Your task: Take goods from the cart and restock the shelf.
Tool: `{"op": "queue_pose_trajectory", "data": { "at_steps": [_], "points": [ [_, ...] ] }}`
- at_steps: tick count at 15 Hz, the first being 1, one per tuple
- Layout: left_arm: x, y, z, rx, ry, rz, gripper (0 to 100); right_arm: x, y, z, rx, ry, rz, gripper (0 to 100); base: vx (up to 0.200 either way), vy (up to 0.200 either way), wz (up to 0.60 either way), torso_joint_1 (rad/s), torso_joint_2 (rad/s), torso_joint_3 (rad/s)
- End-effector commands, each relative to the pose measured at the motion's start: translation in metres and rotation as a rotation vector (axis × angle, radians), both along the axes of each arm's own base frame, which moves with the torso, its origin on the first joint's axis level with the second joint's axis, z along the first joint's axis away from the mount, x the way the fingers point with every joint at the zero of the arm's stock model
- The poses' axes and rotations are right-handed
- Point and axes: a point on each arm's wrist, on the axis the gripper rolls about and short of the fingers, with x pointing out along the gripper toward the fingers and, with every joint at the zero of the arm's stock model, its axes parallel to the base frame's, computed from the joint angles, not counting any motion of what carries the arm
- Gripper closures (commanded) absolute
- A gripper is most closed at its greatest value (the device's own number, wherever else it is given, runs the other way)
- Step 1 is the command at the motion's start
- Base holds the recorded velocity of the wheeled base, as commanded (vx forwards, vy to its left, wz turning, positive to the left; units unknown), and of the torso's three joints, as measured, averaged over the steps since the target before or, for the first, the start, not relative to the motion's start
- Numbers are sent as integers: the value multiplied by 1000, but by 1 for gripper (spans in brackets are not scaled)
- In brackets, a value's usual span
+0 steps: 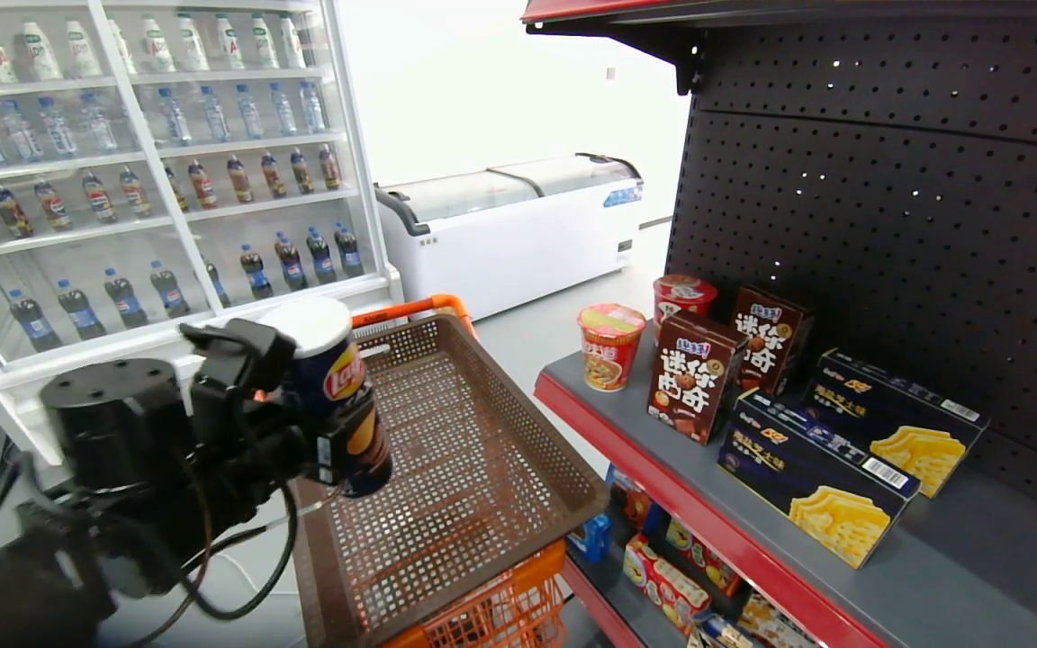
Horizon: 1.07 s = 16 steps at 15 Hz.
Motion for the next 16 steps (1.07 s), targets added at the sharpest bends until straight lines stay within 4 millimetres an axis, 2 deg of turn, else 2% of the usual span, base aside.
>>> {"op": "queue_pose_trajectory", "data": {
  "at_steps": [1, 3, 8, 16],
  "points": [
    [-94, 30, 18, -41, -131, 28, 100, 0, 0, 0, 0, 1, 1, 0, 0, 0, 0, 0, 0, 0],
    [-118, 40, 16, -50, -170, 45, 100, 0, 0, 0, 0, 1, 1, 0, 0, 0, 0, 0, 0, 0],
    [-142, 47, 17, -56, -217, 48, 100, 0, 0, 0, 0, -1, 1, 0, 0, 0, 0, 0, 0, 0],
    [-194, 61, 4, -40, -148, 51, 100, 0, 0, 0, 0, 1, 2, 0, 0, 0, -600, 2, 2, 4]
  ]
}}
